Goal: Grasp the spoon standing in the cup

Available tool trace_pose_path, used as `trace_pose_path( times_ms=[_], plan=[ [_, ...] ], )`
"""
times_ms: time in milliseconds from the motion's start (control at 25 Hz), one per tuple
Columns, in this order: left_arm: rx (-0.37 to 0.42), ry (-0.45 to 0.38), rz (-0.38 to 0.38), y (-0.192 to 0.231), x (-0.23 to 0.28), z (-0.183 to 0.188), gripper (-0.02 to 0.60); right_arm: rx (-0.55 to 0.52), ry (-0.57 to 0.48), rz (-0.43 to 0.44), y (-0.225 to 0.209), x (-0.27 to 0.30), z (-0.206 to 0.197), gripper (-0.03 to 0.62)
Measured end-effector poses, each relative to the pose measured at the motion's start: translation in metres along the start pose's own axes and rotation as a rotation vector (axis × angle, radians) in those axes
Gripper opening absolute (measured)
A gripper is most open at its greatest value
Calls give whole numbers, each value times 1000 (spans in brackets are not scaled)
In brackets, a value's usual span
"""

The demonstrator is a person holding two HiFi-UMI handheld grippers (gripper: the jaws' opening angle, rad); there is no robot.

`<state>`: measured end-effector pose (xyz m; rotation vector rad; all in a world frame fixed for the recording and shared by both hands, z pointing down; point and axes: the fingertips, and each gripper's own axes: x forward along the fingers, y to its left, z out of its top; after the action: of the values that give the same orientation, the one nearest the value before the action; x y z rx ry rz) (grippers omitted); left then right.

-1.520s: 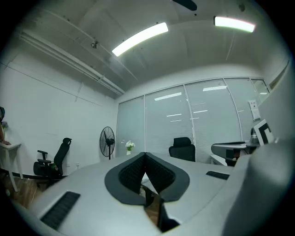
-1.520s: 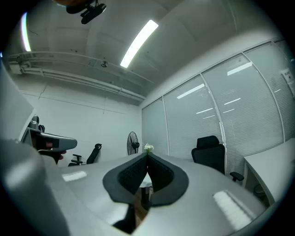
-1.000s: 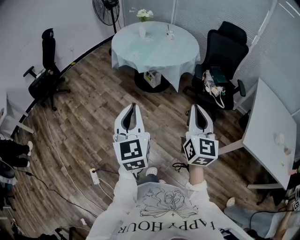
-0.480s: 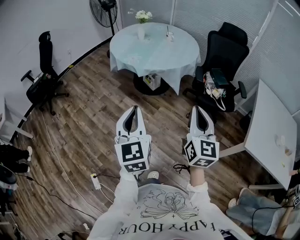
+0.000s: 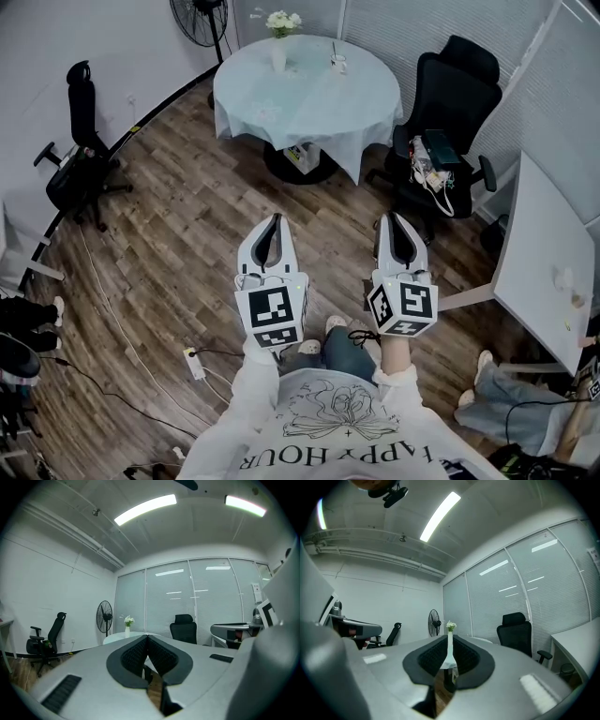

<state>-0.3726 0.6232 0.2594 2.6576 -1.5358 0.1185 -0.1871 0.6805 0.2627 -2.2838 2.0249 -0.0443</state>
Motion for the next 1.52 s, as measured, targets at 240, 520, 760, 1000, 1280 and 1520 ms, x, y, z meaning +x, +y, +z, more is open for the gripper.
trace_pose_path(
  times_ms=[240, 520, 760, 1000, 1280, 1520],
  plan=[
    [-2, 17, 6, 4, 30, -3, 6, 4, 15, 10, -7, 29, -7, 48],
    [1, 13, 32, 6, 84, 1, 6, 18, 13, 34, -31, 87, -10, 64],
    [4, 2, 56, 4, 150, 14, 6, 17, 7, 60, -58, 154, -3, 80],
    [4, -12, 67, -6, 222, 33, 6, -2, -3, 90, -91, 220, 13, 84],
    [-1, -38, 89, -14, 294, 46, 6, -6, -9, 110, -131, 289, 18, 94],
    [-8, -32, 103, -21, 344, 46, 6, -4, -1, 132, -157, 333, 14, 94]
  ],
)
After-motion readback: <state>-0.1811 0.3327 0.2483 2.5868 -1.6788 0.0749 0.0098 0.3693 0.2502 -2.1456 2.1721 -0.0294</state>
